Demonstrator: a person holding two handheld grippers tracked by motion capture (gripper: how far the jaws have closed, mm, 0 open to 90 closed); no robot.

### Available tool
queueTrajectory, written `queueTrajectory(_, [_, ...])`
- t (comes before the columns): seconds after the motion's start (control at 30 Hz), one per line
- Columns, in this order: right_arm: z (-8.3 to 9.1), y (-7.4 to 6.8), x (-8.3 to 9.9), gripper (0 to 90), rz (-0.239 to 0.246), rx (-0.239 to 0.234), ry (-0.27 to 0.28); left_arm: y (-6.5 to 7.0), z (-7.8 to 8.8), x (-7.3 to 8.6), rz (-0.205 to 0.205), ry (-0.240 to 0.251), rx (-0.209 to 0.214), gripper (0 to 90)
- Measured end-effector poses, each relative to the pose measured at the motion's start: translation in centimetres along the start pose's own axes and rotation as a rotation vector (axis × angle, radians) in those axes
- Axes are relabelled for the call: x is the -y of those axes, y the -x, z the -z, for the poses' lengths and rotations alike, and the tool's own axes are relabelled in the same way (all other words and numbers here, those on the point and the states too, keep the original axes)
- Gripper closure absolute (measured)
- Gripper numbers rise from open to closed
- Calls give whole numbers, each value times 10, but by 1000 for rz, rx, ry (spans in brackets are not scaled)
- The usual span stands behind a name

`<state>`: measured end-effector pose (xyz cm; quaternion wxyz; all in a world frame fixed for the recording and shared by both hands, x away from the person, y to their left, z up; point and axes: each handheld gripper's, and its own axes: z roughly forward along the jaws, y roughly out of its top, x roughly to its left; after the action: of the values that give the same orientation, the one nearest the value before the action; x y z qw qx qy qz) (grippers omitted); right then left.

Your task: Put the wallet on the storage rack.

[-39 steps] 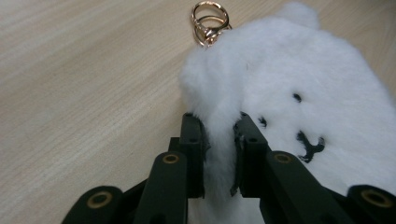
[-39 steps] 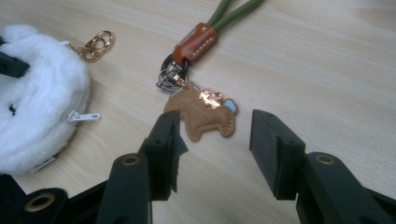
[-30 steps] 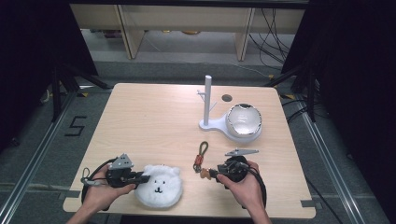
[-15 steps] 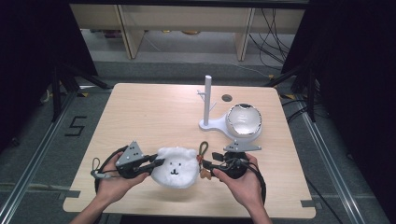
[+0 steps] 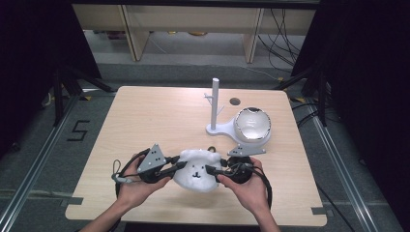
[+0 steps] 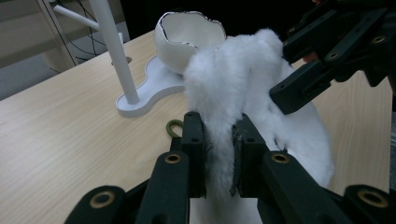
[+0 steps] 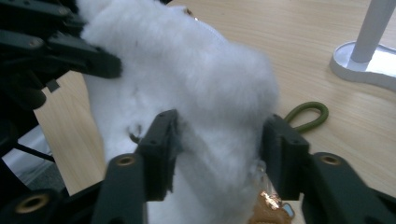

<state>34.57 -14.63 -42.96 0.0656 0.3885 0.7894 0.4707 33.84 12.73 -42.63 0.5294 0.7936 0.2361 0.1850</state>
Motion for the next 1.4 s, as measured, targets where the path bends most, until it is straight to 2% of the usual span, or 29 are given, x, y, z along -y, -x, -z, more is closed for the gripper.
queueTrajectory(0.03, [0,0,0,562,0,0,0,0,-1,-1,-9,10,6,775])
queueTrajectory(0.07, [2,-1,1,641,-18,18,6,0,-1,-2,-5,14,1,769])
queueTrajectory(0.1, [3,2,1,666,5,21,14,0,-1,-2,-4,15,-5,765])
queueTrajectory(0.13, [4,2,2,690,-25,5,30,-1,-1,-2,4,22,-7,758])
queueTrajectory(0.2, [5,3,2,706,-24,0,47,-1,-1,-1,16,33,-6,740])
queueTrajectory(0.27, [6,2,3,726,-17,8,72,-2,-2,-1,23,44,-8,718])
queueTrajectory(0.3, [9,3,3,736,8,11,83,-2,-2,-1,32,56,-9,699])
queueTrajectory(0.4, [9,3,3,744,31,23,107,-4,-3,-2,31,64,-11,594])
queueTrajectory(0.43, [12,2,3,751,43,56,118,-5,-1,-3,22,79,-25,553])
queueTrajectory(0.53, [15,2,2,757,71,80,140,-7,2,-3,20,94,-40,455])
queueTrajectory(0.6, [20,5,-1,759,114,143,158,-10,9,-3,23,111,-66,418])
queueTrajectory(0.63, [21,7,-2,759,131,143,170,-11,11,-2,31,118,-72,405])
queueTrajectory(0.67, [22,7,-2,759,110,136,169,-12,14,0,33,110,-81,395])
queueTrajectory(0.7, [24,8,-3,759,108,157,157,-12,14,0,33,110,-81,387])
queueTrajectory(0.77, [26,12,-6,759,131,160,170,-15,19,5,45,106,-93,379])
queueTrajectory(0.83, [30,12,-8,759,105,176,170,-21,26,13,48,99,-118,372])
queueTrajectory(0.87, [32,16,-10,760,138,184,171,-23,29,16,56,95,-124,369])
queueTrajectory(0.9, [33,16,-10,760,130,190,178,-23,29,16,56,95,-124,369])
queueTrajectory(0.93, [35,18,-11,760,125,185,177,-28,35,22,73,98,-149,368])
queueTrajectory(0.97, [35,20,-13,760,142,182,196,-31,38,26,80,106,-161,367])
queueTrajectory(1.0, [37,21,-13,760,124,207,198,-31,38,26,80,106,-161,366])
queueTrajectory(1.07, [41,23,-15,760,108,200,204,-38,49,35,90,98,-206,362])
queueTrajectory(1.1, [44,26,-16,760,142,223,199,-40,51,39,89,97,-218,361])
queueTrajectory(1.13, [45,25,-16,760,106,222,203,-42,54,43,99,99,-224,361])
queueTrajectory(1.2, [46,29,-18,760,119,213,212,-44,57,47,99,93,-234,362])
queueTrajectory(1.27, [49,30,-18,760,102,232,218,-47,61,54,120,88,-249,365])
queueTrajectory(1.3, [53,33,-20,760,105,239,208,-48,65,60,149,91,-261,366])
queueTrajectory(1.37, [54,35,-20,760,86,240,212,-48,67,65,164,89,-275,367])
queueTrajectory(1.4, [56,36,-20,760,93,262,212,-48,67,67,168,87,-281,367])
